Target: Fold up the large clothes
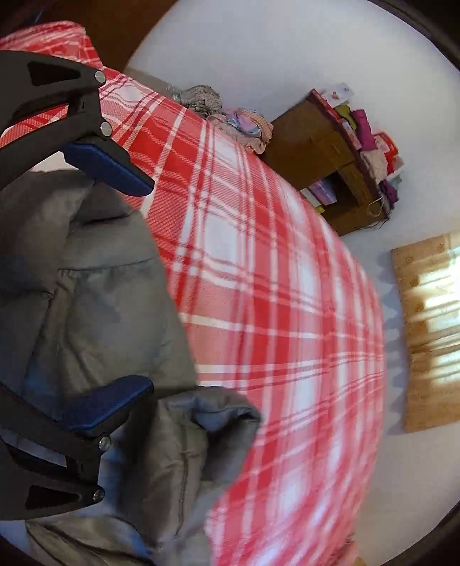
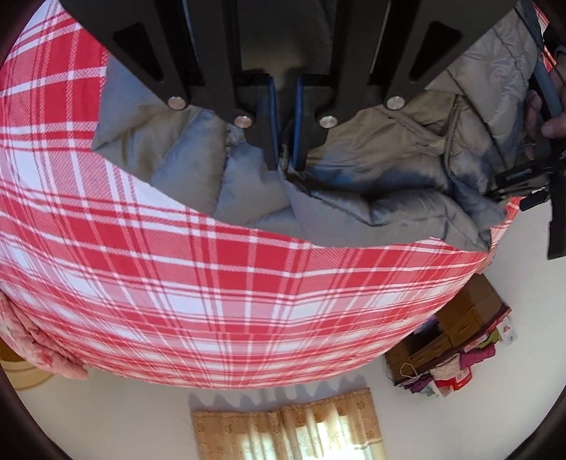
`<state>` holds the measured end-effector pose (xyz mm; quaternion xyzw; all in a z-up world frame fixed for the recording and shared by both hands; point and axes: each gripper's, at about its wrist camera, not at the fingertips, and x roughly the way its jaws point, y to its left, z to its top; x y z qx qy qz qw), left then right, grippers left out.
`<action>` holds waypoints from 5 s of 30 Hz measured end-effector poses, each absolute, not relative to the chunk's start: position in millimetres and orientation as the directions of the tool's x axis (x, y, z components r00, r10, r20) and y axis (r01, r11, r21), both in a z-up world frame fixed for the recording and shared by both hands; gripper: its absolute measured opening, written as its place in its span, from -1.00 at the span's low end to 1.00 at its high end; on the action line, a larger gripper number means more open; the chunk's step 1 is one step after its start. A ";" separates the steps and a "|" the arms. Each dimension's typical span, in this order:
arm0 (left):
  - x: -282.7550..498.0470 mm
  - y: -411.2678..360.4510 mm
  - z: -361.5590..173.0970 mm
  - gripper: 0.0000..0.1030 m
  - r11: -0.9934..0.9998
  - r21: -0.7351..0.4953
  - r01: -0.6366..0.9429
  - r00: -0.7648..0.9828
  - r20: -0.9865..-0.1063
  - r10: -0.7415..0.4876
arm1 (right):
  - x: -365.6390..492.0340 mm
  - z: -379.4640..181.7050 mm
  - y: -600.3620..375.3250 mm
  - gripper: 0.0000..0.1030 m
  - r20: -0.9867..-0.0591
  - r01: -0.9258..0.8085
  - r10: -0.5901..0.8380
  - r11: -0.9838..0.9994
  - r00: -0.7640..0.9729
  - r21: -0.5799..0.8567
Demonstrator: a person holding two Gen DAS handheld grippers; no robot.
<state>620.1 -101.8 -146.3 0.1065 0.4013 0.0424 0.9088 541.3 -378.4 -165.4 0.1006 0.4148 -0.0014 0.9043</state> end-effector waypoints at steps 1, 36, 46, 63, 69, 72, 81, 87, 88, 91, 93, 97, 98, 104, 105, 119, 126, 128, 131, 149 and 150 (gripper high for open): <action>618.0 -102.6 -138.0 0.98 0.977 0.211 0.006 0.701 -0.697 0.147 | 541.0 -165.7 -378.1 -0.80 -0.751 0.085 0.078 0.981 0.655 0.176; 575.6 -109.1 -146.2 -0.85 0.980 0.089 0.178 0.671 -0.739 -0.055 | 525.9 -162.0 -396.7 -0.78 -0.755 0.107 0.020 0.987 0.655 0.119; 542.6 -71.9 -64.7 0.84 0.997 0.078 0.014 0.874 -0.486 0.025 | 520.0 -114.6 -403.4 -0.03 -0.711 0.115 0.004 0.986 0.703 0.120; 613.8 -137.4 -166.1 0.84 0.990 -0.028 0.135 0.667 -0.736 -0.112 | 573.6 -166.1 -339.6 -0.54 -0.748 0.045 0.121 0.979 0.653 0.198; 618.7 -146.1 -179.8 0.84 0.990 0.015 0.138 0.653 -0.753 -0.080 | 570.7 -169.7 -332.5 -0.54 -0.747 0.037 0.102 0.985 0.657 0.167; 621.4 -146.2 -180.5 0.84 0.990 0.014 0.138 0.636 -0.767 -0.077 | 569.7 -175.8 -331.8 -0.54 -0.747 0.036 0.105 0.985 0.657 0.171; 625.2 -149.1 -186.8 0.85 0.990 0.032 0.138 0.623 -0.779 -0.062 | 571.3 -180.8 -327.1 -0.54 -0.750 0.041 0.074 0.990 0.657 0.133; 625.4 -149.5 -187.8 0.86 0.990 0.035 0.137 0.621 -0.782 -0.059 | 573.7 -182.3 -324.8 -0.54 -0.754 0.046 0.056 0.992 0.654 0.114; 625.5 -149.6 -187.9 0.87 0.990 0.035 0.137 0.621 -0.782 -0.058 | 574.3 -182.6 -324.3 -0.54 -0.756 0.047 0.050 0.993 0.652 0.106; 626.0 -149.6 -188.5 0.87 0.990 0.036 0.137 0.620 -0.782 -0.057 | 574.8 -183.0 -321.7 -0.54 -0.758 0.049 0.033 0.995 0.651 0.085; 625.8 -149.8 -188.9 0.88 0.990 0.040 0.136 0.621 -0.782 -0.054 | 574.9 -183.3 -321.2 -0.54 -0.760 0.049 0.028 0.996 0.650 0.079; 626.3 -150.9 -190.0 0.89 0.990 0.049 0.135 0.619 -0.784 -0.046 | 575.8 -183.8 -318.3 -0.54 -0.763 0.050 0.013 0.997 0.647 0.059; 626.2 -150.9 -190.2 0.89 0.990 0.049 0.135 0.619 -0.784 -0.045 | 576.1 -183.9 -317.5 -0.54 -0.763 0.050 0.007 0.997 0.646 0.051; 626.4 -152.2 -190.3 0.90 0.990 0.054 0.134 0.618 -0.785 -0.041 | 577.8 -185.0 -315.2 -0.54 -0.767 0.050 -0.008 0.998 0.641 0.031; 626.5 -152.1 -190.3 0.91 0.990 0.054 0.134 0.618 -0.785 -0.041 | 578.1 -185.1 -315.1 -0.54 -0.768 0.050 -0.008 0.998 0.641 0.031; 626.8 -154.1 -190.4 0.92 0.989 0.069 0.129 0.618 -0.785 -0.026 | 578.7 -186.5 -312.3 -0.54 -0.771 0.052 -0.023 0.999 0.637 0.013; 626.0 -154.1 -190.2 0.92 0.989 0.072 0.129 0.618 -0.786 -0.023 | 579.8 -186.6 -309.9 -0.54 -0.773 0.052 -0.038 0.999 0.633 -0.006; 625.8 -154.4 -190.4 0.93 0.989 0.075 0.129 0.618 -0.786 -0.021 | 580.1 -186.7 -309.7 -0.54 -0.774 0.052 -0.042 0.999 0.632 -0.012; 628.1 -156.3 -190.4 0.98 0.988 0.094 0.120 0.616 -0.788 0.001 | 581.3 -186.6 -309.2 -0.54 -0.776 0.051 -0.048 0.999 0.628 -0.020; 370.7 -4.5 -93.4 0.98 0.971 0.139 0.195 0.758 -0.650 -0.059 | 321.7 -139.9 -393.8 0.57 -0.782 -0.014 0.097 0.994 0.615 0.112; 358.5 1.1 -100.8 0.98 0.971 0.138 0.196 0.748 -0.662 -0.057 | 300.8 -144.9 -398.1 0.57 -0.790 -0.003 0.095 0.993 0.606 0.118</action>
